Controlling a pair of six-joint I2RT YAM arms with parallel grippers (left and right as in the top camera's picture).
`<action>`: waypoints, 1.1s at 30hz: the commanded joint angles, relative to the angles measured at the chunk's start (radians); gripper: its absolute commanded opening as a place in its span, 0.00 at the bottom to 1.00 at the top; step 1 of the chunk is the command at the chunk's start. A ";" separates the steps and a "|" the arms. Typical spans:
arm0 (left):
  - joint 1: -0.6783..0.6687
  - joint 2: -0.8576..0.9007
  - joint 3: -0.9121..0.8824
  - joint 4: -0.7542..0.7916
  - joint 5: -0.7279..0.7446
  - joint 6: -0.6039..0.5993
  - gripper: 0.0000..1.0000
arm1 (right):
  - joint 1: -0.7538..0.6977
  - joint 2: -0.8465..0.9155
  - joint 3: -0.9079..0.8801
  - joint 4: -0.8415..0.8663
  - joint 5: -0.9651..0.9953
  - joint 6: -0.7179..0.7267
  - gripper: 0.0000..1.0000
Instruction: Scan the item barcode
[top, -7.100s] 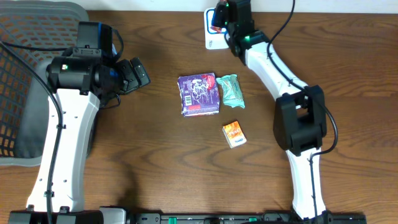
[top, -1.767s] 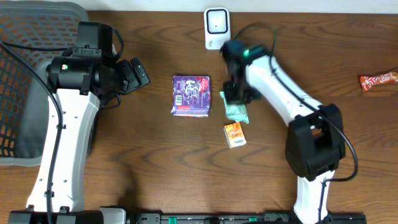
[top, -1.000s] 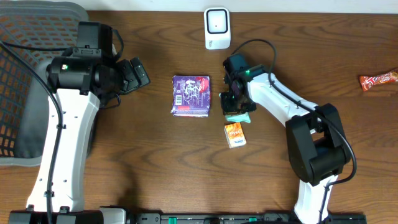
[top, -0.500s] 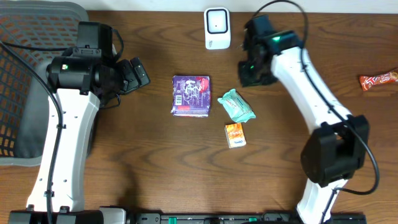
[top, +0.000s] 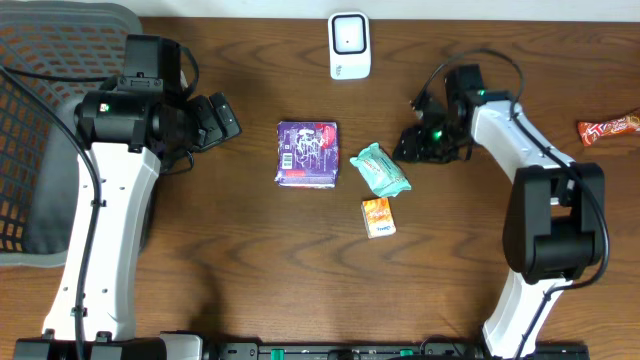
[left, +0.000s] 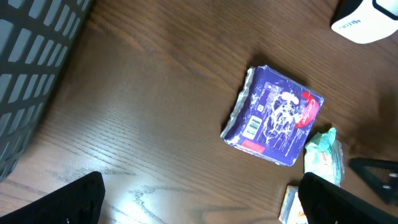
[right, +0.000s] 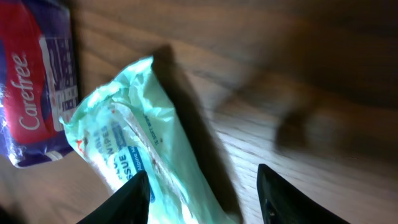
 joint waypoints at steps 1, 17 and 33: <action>0.003 0.003 0.001 -0.003 -0.006 -0.009 0.99 | 0.011 0.013 -0.060 0.055 -0.183 -0.056 0.52; 0.003 0.003 0.001 -0.003 -0.006 -0.009 0.99 | 0.067 0.013 -0.140 0.152 -0.167 0.019 0.01; 0.003 0.003 0.001 -0.003 -0.006 -0.009 0.99 | 0.211 -0.230 0.060 -0.089 0.749 0.256 0.01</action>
